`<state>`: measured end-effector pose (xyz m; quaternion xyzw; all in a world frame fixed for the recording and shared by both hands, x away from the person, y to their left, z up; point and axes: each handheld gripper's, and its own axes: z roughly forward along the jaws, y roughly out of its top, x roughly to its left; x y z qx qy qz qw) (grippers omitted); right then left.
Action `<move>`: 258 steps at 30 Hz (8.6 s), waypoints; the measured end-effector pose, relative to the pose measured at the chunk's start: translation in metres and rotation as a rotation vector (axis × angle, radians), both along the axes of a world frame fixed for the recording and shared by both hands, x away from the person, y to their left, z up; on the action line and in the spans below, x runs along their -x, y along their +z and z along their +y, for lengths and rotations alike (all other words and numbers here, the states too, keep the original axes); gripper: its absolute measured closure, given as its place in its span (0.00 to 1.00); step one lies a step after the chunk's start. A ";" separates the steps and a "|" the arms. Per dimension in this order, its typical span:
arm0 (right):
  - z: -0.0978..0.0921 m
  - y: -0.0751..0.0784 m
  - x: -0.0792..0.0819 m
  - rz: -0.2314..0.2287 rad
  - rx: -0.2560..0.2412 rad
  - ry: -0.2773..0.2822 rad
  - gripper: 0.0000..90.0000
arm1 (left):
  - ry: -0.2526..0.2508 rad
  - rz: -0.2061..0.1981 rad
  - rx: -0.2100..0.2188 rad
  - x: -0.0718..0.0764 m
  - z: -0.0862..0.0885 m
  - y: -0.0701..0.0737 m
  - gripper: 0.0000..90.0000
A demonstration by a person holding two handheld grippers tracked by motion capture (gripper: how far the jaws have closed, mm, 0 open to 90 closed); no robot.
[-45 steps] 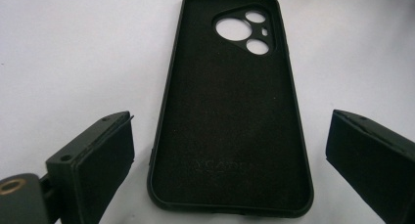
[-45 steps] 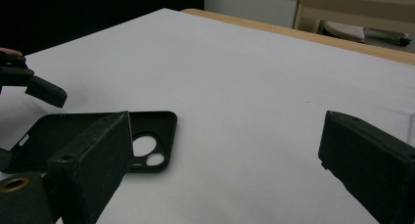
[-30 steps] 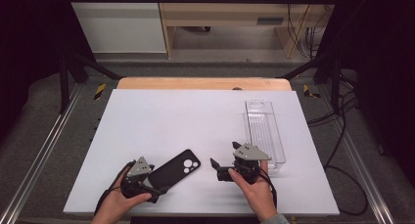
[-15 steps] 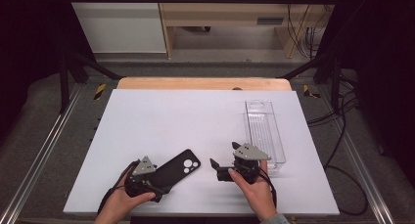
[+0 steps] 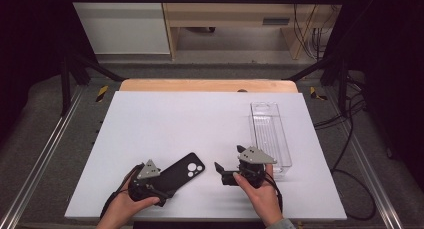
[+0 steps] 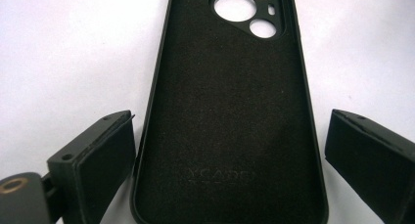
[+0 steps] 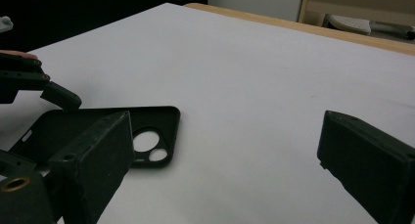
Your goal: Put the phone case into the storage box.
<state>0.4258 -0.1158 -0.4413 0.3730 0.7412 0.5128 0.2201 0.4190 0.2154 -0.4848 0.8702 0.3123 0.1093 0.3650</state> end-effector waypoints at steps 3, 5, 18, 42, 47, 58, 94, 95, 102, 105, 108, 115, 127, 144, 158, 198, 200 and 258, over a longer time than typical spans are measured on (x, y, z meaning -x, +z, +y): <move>0.000 0.000 0.000 0.000 0.000 0.000 0.08 | -0.001 -0.003 -0.008 0.000 -0.001 0.000 0.05; 0.000 0.000 0.000 0.001 0.000 0.000 0.08 | -0.001 -0.006 -0.016 0.001 -0.001 0.000 0.06; 0.001 -0.001 0.000 0.006 -0.001 0.000 0.08 | 0.004 -0.006 -0.060 0.000 -0.004 0.003 0.14; 0.003 -0.003 -0.001 0.011 0.007 0.001 0.08 | 0.031 -0.098 -0.039 0.003 0.000 0.021 0.17; 0.001 -0.002 -0.001 0.014 0.002 0.000 0.08 | 0.040 -0.122 -0.027 0.003 0.000 0.024 0.17; 0.000 0.003 0.000 0.025 -0.023 -0.013 0.08 | 0.090 -0.246 0.031 0.008 0.002 0.041 0.17; 0.035 0.145 -0.069 0.008 0.026 0.007 0.23 | 0.128 -0.633 0.142 -0.019 -0.046 0.116 0.17; 0.038 0.145 -0.072 0.019 0.018 0.008 0.25 | 0.126 -0.636 0.140 -0.018 -0.047 0.116 0.17; 0.046 0.144 -0.091 0.071 -0.009 0.013 0.36 | 0.129 -0.648 0.136 -0.017 -0.047 0.117 0.17; 0.045 0.141 -0.096 0.096 -0.017 0.011 0.39 | 0.129 -0.653 0.138 -0.017 -0.047 0.117 0.17; 0.043 0.138 -0.101 0.110 -0.011 0.011 0.41 | 0.127 -0.659 0.135 -0.016 -0.047 0.118 0.17; 0.040 0.133 -0.106 0.170 -0.044 0.038 0.44 | 0.134 -0.665 0.135 -0.016 -0.045 0.118 0.17; 0.038 0.122 -0.113 0.260 -0.108 0.085 0.54 | 0.129 -0.678 0.132 -0.015 -0.047 0.117 0.17; 0.043 0.127 -0.103 0.204 -0.041 0.046 0.69 | 0.138 -0.654 0.105 -0.020 -0.048 0.108 0.16; 0.045 0.127 -0.101 0.175 -0.017 0.042 0.73 | 0.142 -0.650 0.078 -0.022 -0.048 0.103 0.16; 0.049 0.129 -0.089 0.132 0.001 0.079 0.88 | 0.153 -0.613 0.028 -0.030 -0.046 0.085 0.16; 0.048 0.129 -0.089 0.129 0.002 0.082 0.88 | 0.153 -0.611 0.028 -0.030 -0.047 0.085 0.16; -0.027 0.095 -0.101 0.093 0.065 -0.054 0.88 | 0.214 -0.421 0.296 -0.030 0.038 0.058 0.06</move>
